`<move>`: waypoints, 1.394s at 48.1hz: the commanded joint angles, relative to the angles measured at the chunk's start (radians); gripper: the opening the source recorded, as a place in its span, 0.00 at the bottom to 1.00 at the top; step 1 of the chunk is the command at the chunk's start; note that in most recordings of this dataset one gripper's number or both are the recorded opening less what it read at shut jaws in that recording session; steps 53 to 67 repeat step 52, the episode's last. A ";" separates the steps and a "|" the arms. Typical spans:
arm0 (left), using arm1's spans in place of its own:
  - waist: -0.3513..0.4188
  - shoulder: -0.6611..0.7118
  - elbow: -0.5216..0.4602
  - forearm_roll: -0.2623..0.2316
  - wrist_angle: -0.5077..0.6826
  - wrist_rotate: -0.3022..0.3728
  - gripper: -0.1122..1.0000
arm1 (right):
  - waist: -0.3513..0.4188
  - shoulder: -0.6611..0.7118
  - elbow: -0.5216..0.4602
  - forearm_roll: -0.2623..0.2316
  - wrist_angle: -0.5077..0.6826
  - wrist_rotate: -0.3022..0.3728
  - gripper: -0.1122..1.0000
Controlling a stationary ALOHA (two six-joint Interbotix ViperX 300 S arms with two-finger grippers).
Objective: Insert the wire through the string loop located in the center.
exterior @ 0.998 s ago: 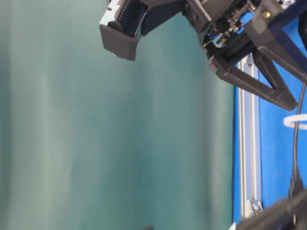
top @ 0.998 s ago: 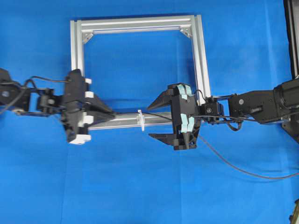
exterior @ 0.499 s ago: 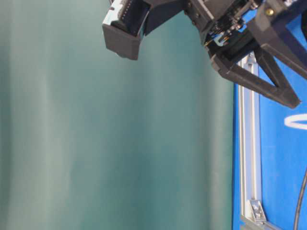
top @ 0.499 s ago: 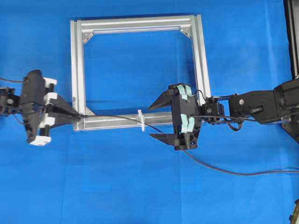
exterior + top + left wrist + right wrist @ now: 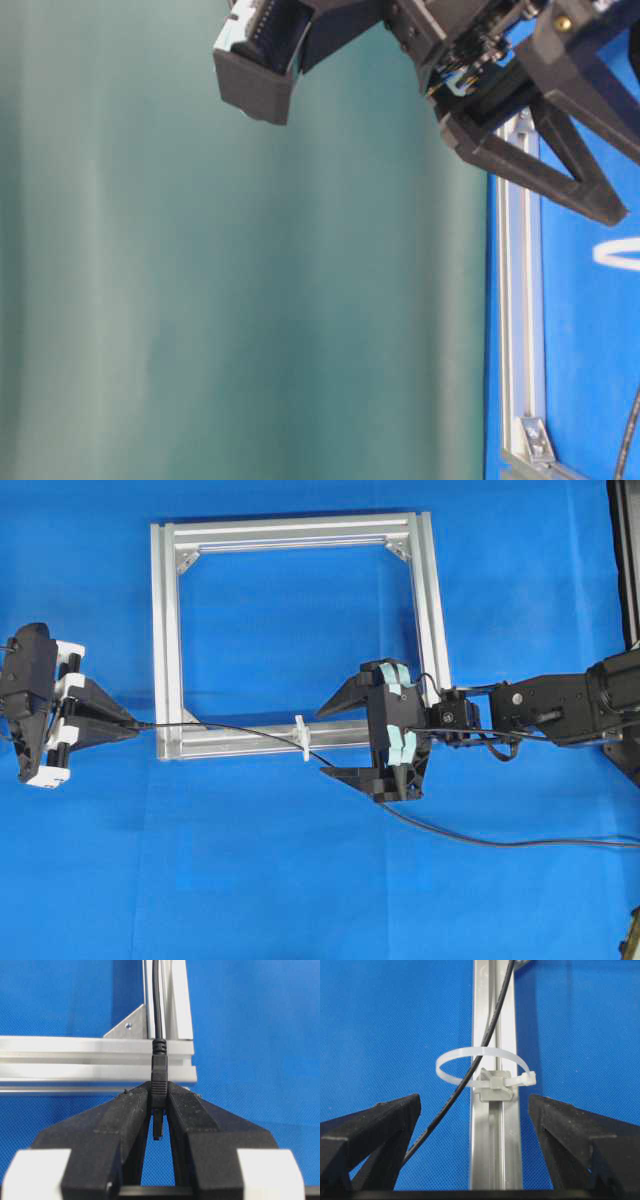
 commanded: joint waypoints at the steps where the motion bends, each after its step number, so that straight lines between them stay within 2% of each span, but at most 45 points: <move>1: -0.002 0.005 -0.017 0.000 0.000 0.002 0.17 | 0.003 -0.026 -0.006 -0.003 -0.005 0.000 0.95; 13: 0.000 0.014 -0.023 0.000 0.025 0.002 0.18 | 0.003 -0.026 -0.006 -0.003 -0.005 0.000 0.95; 15: -0.002 0.014 -0.023 0.000 0.025 0.002 0.21 | 0.003 -0.026 -0.006 -0.003 -0.005 0.000 0.95; 25: -0.002 0.014 -0.023 0.000 0.031 0.011 0.75 | 0.005 -0.026 -0.006 -0.003 -0.005 0.000 0.95; 28: -0.002 0.014 -0.023 0.000 0.032 0.011 0.88 | 0.005 -0.029 -0.006 -0.003 -0.005 0.000 0.95; 29: -0.002 0.014 -0.023 0.000 0.032 0.011 0.90 | 0.003 -0.029 -0.006 -0.003 -0.003 0.002 0.95; 35: 0.000 0.008 -0.023 0.000 0.032 0.011 0.84 | 0.005 -0.052 -0.006 -0.003 0.011 0.002 0.95; 52: 0.002 -0.077 -0.075 0.002 0.064 0.015 0.85 | 0.005 -0.161 -0.006 -0.006 0.084 0.000 0.95; 67: 0.002 -0.077 -0.075 0.002 0.064 0.015 0.85 | 0.005 -0.161 -0.006 -0.006 0.084 0.000 0.95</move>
